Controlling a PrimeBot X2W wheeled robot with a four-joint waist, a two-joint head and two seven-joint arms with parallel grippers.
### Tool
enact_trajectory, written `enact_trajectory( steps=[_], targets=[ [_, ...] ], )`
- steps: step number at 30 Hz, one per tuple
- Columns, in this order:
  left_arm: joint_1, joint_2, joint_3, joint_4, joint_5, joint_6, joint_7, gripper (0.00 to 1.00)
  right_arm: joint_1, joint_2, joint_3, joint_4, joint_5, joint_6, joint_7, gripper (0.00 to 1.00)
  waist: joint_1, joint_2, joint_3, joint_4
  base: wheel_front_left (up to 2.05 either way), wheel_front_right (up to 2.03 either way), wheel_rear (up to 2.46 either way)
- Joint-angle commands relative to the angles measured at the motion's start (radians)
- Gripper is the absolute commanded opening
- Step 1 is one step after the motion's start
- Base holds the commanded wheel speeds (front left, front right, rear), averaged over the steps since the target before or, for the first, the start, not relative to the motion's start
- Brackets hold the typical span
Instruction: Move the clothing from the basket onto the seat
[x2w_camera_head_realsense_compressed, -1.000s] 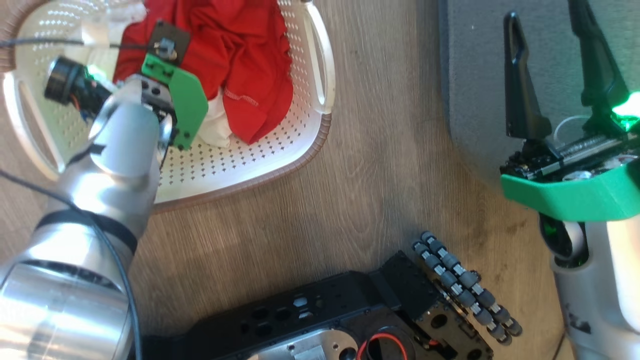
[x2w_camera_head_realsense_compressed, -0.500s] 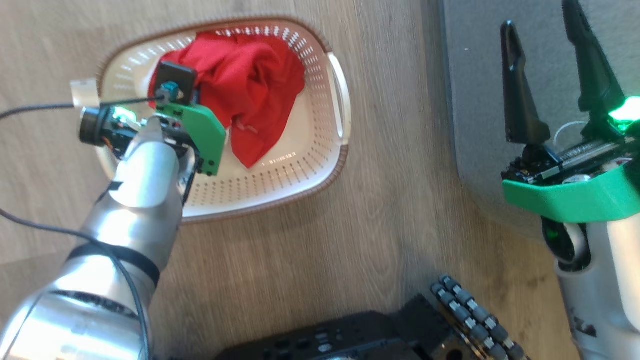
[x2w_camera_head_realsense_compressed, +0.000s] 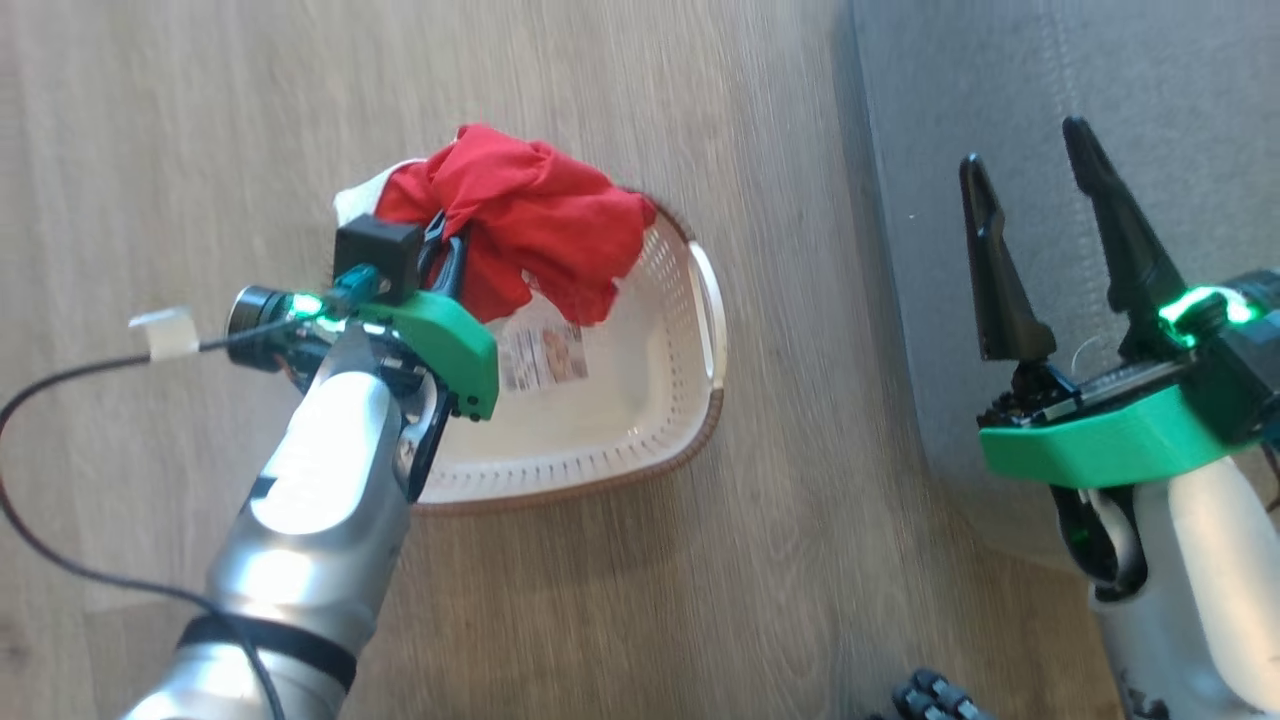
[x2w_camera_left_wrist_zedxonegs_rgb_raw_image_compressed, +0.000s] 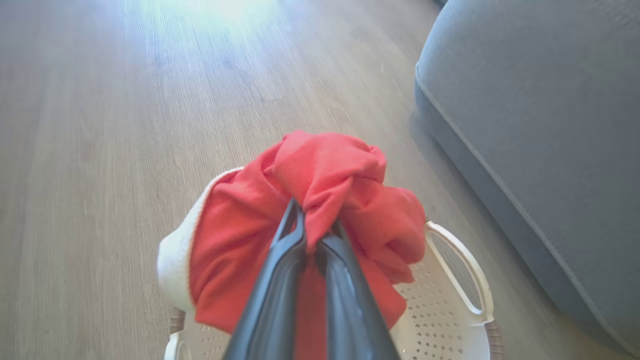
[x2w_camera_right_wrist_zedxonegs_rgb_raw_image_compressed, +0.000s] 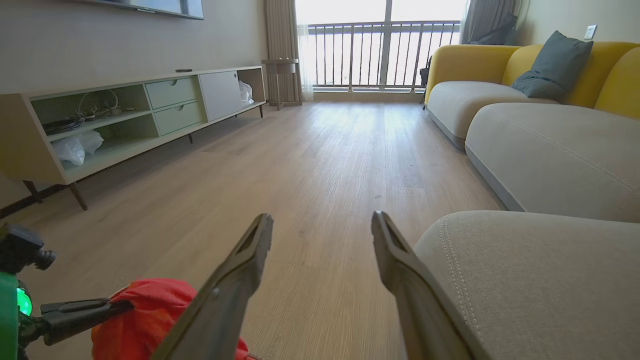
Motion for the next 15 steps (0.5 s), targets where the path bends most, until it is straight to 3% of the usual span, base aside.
enact_trajectory(
  steps=[1, 15],
  targets=[
    [0.014, 0.016, 0.040, -0.060, 0.005, -0.002, -0.013, 0.00, 0.028, 0.005, 0.014, -0.024, 0.010, 0.000, -0.005, 1.00, 0.0000, -0.0001, -0.072, 0.025, 0.00, 0.00, 0.00],
    [0.239, 0.015, 0.157, -0.342, 0.009, -0.065, -0.013, 0.00, 0.107, 0.039, 0.049, 0.066, 0.008, 0.000, -0.005, 1.00, 0.0000, -0.0001, -0.318, 0.057, 0.00, 0.00, 0.00]
  ],
)
